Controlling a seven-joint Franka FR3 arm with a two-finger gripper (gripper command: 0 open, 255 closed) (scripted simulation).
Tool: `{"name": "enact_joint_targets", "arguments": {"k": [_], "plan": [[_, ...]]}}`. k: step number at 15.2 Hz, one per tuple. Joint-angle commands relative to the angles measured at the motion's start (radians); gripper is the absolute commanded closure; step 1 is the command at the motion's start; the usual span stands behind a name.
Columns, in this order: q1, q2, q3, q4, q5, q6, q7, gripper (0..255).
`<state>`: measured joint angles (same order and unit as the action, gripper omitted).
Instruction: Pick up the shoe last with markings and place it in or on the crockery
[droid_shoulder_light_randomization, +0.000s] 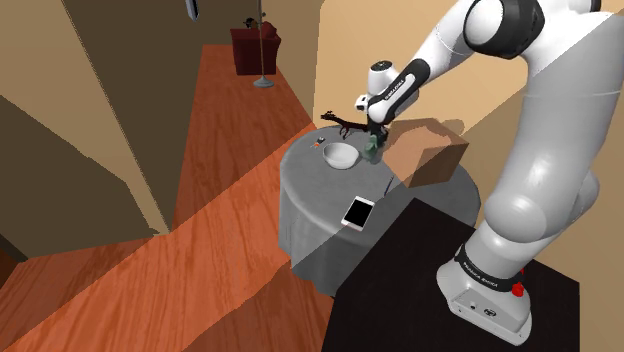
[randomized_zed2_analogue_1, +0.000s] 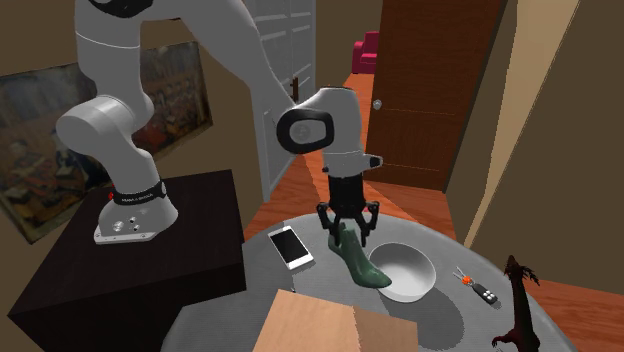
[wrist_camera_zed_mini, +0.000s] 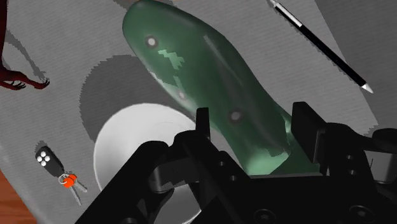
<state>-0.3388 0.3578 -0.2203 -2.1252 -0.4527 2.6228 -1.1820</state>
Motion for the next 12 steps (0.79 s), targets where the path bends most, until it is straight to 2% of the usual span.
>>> {"name": "enact_joint_targets", "arguments": {"k": [1,10,12], "plan": [[0.009,0.043,0.021,0.087,0.030,-0.050,-0.004,255],[0.034,0.294,0.084,0.560,0.125,-0.286,-0.034,255],[0.034,0.310,0.083,0.558,0.122,-0.269,-0.027,255]]}}
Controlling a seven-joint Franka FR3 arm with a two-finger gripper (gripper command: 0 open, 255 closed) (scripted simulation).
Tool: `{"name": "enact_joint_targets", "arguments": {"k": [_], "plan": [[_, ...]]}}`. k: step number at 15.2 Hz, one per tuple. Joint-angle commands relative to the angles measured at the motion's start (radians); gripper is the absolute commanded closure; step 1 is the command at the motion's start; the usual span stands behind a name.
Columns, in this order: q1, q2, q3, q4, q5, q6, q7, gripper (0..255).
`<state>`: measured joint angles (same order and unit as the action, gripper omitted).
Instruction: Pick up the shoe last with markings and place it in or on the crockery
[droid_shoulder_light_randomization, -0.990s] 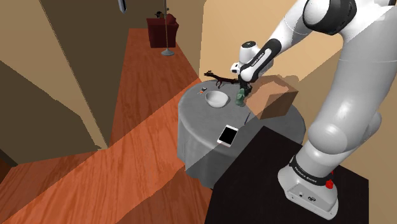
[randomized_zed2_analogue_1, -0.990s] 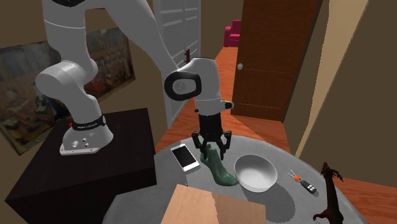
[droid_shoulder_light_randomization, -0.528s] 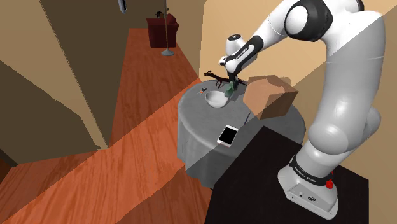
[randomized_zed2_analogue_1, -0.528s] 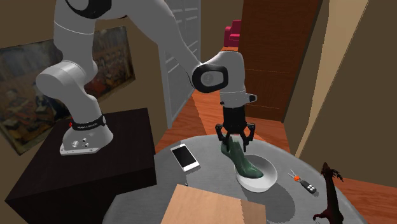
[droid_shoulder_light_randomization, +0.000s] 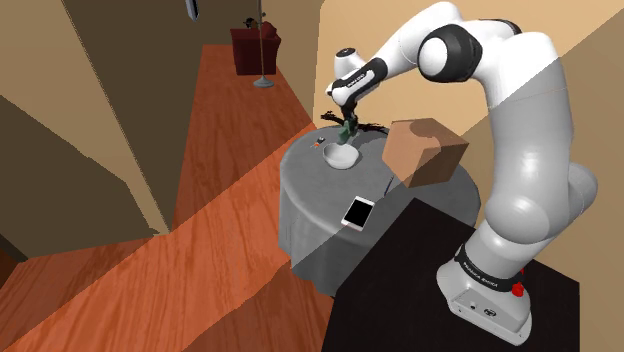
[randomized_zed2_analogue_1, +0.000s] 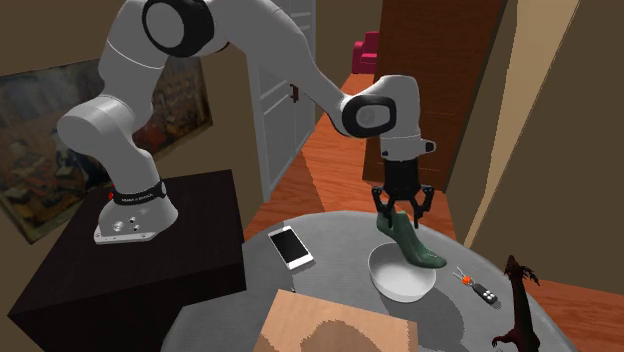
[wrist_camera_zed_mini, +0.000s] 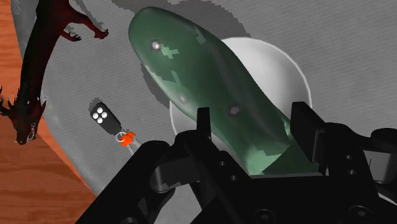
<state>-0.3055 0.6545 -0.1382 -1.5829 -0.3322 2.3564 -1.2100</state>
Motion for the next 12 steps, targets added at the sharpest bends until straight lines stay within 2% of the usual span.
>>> {"name": "enact_joint_targets", "arguments": {"k": [1,12], "plan": [[0.000,0.021,0.000,0.014,0.000,0.006,0.004,255],[0.001,0.119,-0.007,0.021,-0.011,0.093,0.039,255]]}}
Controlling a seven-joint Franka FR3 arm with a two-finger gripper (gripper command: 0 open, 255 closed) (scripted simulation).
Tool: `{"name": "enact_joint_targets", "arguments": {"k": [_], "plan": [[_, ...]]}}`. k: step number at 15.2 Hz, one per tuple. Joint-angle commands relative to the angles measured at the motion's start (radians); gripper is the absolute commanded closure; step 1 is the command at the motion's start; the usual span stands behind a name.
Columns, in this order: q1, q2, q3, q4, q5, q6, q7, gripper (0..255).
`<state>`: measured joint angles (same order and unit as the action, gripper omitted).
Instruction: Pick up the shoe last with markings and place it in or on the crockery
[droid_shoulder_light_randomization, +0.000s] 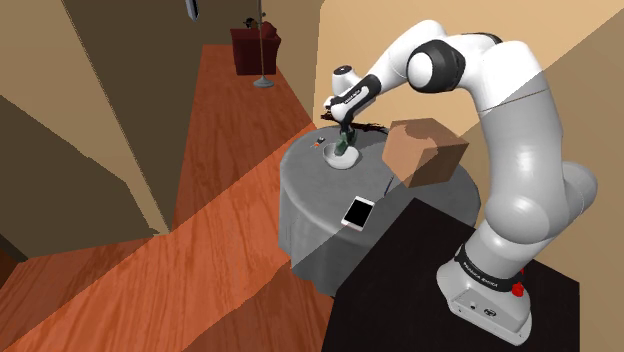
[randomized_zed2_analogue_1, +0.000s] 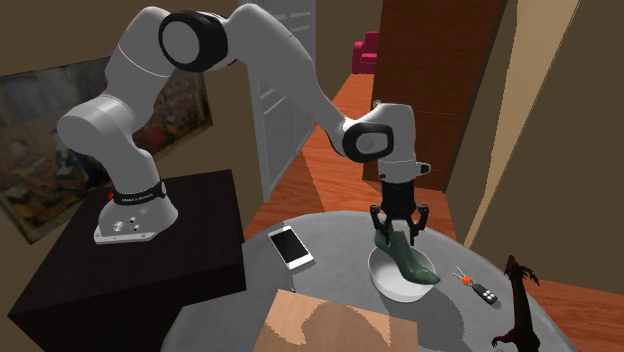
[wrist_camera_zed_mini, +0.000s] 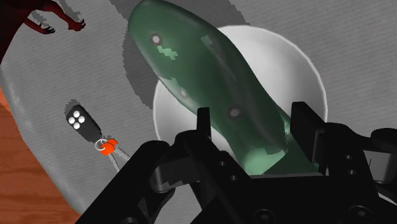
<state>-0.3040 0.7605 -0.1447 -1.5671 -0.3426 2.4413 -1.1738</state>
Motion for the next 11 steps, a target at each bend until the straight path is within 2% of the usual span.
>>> {"name": "enact_joint_targets", "arguments": {"k": [1,4,11], "plan": [[0.000,0.022,-0.001,0.007,-0.002,0.016,0.006,255],[0.000,0.057,-0.004,0.016,-0.005,0.040,0.017,255],[0.000,0.057,-0.004,0.016,-0.005,0.040,0.017,255]]}}
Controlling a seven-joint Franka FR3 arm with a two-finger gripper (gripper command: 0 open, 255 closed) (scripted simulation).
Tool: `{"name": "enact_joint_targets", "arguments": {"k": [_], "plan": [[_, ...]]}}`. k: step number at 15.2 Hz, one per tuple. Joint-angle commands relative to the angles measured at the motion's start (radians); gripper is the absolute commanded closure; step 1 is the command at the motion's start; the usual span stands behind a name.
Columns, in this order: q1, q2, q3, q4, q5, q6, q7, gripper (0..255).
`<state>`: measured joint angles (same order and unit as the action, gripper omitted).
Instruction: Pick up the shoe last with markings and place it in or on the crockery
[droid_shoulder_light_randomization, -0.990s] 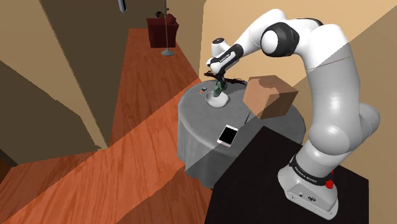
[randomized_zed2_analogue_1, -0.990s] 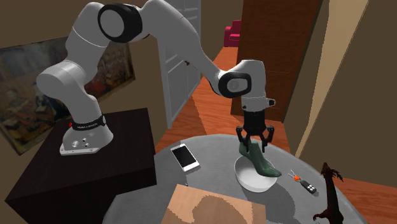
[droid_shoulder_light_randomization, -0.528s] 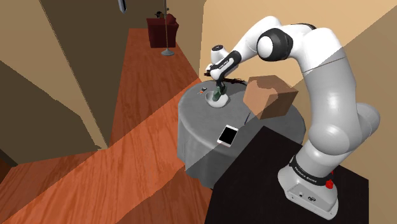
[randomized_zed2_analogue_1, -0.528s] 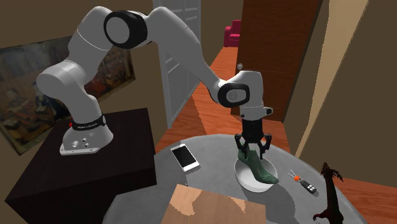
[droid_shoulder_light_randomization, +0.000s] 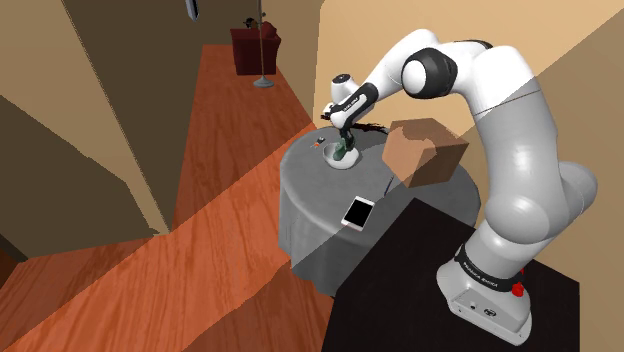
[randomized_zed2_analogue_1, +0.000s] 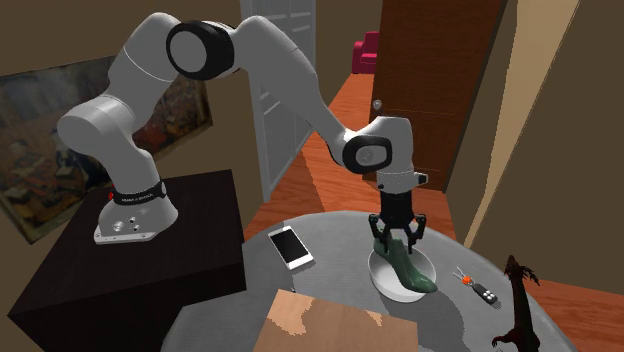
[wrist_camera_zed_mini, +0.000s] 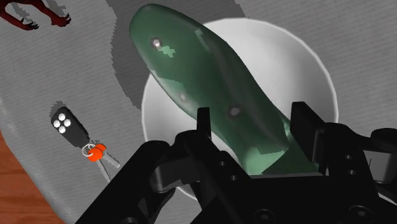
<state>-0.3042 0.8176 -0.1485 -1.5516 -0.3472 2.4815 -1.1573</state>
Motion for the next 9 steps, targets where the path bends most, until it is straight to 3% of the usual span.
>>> {"name": "enact_joint_targets", "arguments": {"k": [1,2,7,9], "plan": [[0.000,0.000,0.000,0.001,0.000,0.000,0.000,255],[0.000,0.000,0.000,0.001,0.000,0.000,0.000,0],[0.000,0.000,0.000,0.001,0.000,0.000,0.000,0],[0.013,-0.057,0.002,-0.030,0.000,-0.030,0.002,0]]}}
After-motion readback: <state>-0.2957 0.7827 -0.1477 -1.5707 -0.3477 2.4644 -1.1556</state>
